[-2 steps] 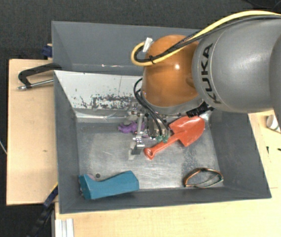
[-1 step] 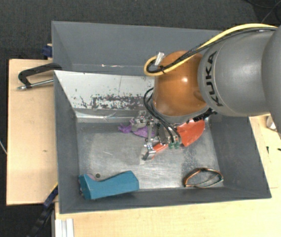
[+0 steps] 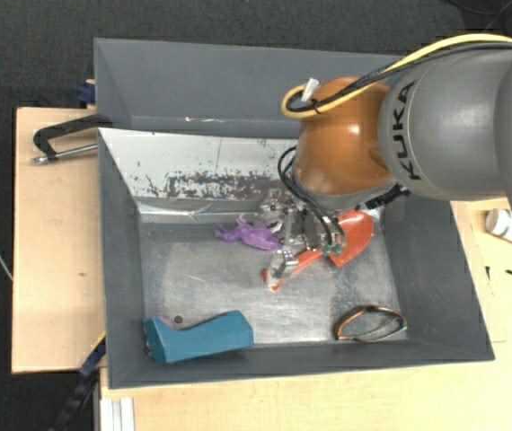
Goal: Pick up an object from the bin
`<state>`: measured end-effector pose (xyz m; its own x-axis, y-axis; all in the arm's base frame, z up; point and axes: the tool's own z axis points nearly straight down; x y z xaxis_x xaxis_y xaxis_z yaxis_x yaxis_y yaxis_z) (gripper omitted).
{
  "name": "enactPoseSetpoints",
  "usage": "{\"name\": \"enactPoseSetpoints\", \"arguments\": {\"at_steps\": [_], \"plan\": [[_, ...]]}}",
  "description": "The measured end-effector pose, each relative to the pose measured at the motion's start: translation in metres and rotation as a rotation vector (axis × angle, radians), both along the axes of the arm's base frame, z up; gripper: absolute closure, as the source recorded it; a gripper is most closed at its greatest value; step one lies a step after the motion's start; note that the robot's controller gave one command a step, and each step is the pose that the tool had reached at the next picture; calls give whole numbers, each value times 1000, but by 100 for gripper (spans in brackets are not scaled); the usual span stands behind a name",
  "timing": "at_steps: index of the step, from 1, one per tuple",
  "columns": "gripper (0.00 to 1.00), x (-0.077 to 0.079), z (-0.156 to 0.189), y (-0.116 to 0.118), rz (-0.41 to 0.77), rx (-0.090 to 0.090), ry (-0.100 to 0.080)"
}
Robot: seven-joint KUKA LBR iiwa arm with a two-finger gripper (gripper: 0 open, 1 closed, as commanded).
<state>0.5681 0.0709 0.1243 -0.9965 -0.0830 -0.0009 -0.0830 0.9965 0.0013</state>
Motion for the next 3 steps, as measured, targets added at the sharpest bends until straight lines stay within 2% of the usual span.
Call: {"name": "enactPoseSetpoints", "arguments": {"at_steps": [1, 2, 3], "plan": [[0, -6, -7, -58, -19, -2, 0], [0, 20, -52, -88, 36, 0, -6], [100, 19, -46, -40, -178, -3, -9]]}}
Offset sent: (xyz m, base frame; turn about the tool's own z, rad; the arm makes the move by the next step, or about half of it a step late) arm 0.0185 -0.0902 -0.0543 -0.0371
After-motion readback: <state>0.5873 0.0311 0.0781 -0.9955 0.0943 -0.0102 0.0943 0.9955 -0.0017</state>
